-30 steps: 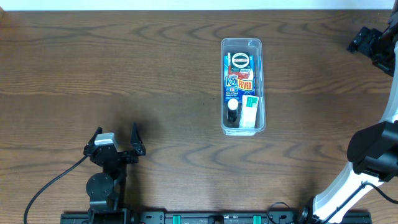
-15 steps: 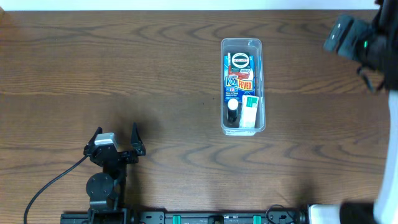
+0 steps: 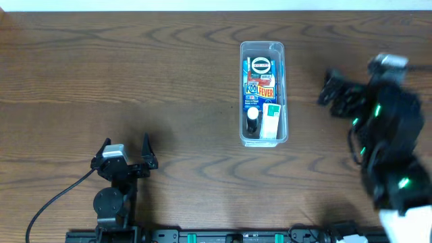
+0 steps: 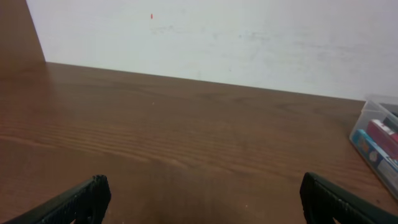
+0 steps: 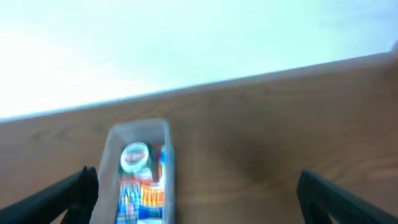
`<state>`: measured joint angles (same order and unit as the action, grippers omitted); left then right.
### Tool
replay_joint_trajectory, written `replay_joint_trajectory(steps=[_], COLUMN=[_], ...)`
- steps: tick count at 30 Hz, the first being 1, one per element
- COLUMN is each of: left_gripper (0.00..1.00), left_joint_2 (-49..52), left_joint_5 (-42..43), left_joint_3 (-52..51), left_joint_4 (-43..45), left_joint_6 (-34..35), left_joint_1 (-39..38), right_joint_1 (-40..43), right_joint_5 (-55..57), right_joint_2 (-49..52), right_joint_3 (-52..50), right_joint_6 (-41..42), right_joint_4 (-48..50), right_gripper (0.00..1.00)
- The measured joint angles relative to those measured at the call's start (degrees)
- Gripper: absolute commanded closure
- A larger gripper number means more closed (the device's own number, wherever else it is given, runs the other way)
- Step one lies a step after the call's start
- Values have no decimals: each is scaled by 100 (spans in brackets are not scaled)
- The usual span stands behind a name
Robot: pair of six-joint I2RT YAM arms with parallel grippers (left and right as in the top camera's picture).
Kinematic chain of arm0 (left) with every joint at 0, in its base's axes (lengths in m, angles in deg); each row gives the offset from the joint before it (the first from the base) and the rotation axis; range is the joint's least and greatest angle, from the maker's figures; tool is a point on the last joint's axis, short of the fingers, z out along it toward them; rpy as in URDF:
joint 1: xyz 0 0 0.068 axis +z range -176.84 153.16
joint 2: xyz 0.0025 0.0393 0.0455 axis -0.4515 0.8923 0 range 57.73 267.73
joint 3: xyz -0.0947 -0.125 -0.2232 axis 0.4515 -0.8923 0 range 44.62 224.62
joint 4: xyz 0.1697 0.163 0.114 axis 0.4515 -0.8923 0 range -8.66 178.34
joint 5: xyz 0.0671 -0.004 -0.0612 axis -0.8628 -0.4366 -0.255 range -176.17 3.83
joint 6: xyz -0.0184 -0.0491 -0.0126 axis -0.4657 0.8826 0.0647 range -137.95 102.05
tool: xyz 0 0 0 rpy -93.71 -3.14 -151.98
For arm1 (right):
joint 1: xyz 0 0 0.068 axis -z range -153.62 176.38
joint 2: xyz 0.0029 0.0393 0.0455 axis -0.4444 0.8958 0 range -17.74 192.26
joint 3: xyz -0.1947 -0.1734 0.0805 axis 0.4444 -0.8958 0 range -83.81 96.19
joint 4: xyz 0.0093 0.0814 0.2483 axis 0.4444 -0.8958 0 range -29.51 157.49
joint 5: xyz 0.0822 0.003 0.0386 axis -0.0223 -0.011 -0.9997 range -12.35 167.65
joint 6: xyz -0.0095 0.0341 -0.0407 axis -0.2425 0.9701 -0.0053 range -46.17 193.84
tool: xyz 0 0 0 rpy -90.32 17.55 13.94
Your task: Pack container
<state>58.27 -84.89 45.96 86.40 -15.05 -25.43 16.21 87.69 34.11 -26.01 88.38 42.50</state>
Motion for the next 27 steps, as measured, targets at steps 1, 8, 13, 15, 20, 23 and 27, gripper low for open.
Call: replay_joint_trajectory(steps=[1,8,13,15,20,23,27], left_gripper=[2,2,2,2,2,2,2], left_joint_2=[0,0,0,2,0,0,0], left_joint_5=[2,4,4,2,4,2,4], left_joint_3=[0,2,2,2,2,2,2], left_joint_4=[-4,-13,-11,-13,-13,-13,-11], left_joint_6=[-2,0,-2,-2,-2,-2,-2], left_joint_1=[0,0,0,0,0,0,0], right_joint_1=[-118,-310,-308,-308,-275,-146,101], right_joint_5=[-2,-20,-13,-17,-15,-74,-240], right_joint_2=[-304,-1921,-2715,-3010,-3663,-3908,-4159], right_joint_3=[-479,-2968,-4168,-4527,-5075,-5263,-5434], right_joint_6=[-195,-907,-1043,-1073,-1097,-1152,-1231], right_joint_4=[505,2430,2907,3005,3042,3060,3010], right_gripper=[1,1,1,1,1,1,1])
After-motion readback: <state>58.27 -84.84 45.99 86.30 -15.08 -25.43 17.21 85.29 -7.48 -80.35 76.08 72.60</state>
